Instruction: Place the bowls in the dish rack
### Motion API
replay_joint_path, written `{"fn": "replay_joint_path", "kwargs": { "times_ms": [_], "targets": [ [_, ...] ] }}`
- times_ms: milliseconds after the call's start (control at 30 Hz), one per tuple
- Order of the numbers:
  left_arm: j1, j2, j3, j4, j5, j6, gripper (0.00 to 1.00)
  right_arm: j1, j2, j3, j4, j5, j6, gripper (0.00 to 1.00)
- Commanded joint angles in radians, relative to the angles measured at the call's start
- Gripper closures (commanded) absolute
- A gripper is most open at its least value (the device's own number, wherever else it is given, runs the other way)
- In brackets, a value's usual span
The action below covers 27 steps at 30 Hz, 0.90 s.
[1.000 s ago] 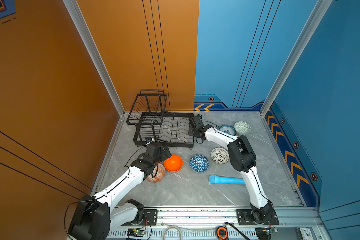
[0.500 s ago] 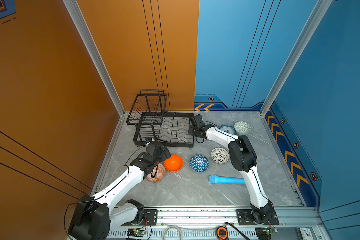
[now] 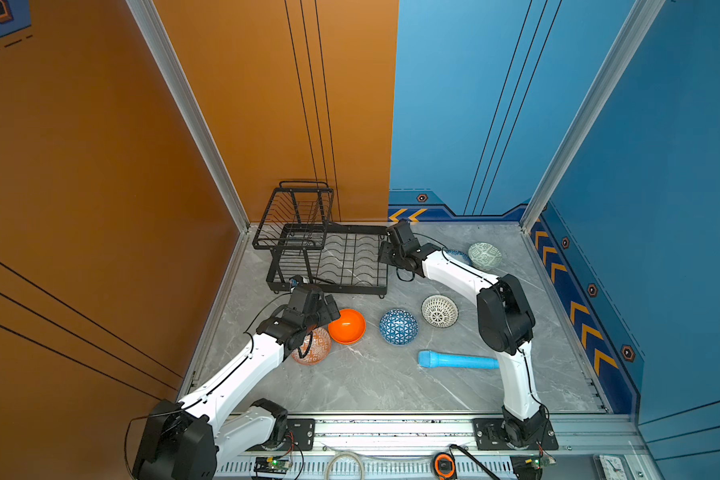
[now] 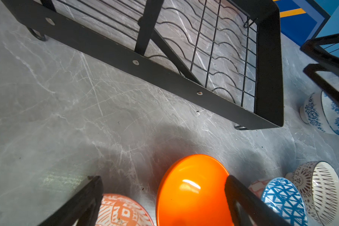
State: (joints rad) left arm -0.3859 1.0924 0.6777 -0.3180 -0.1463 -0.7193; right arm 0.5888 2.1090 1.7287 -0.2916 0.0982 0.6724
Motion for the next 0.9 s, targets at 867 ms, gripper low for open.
{"fn": "replay_joint_path", "kwargs": {
  "times_ms": [867],
  "targets": [
    [0.4,-0.178,-0.097,-0.296,0.315,-0.033,0.13,0.135,-0.339,-0.309,-0.051,0.057,-0.28,0.0]
  ]
}}
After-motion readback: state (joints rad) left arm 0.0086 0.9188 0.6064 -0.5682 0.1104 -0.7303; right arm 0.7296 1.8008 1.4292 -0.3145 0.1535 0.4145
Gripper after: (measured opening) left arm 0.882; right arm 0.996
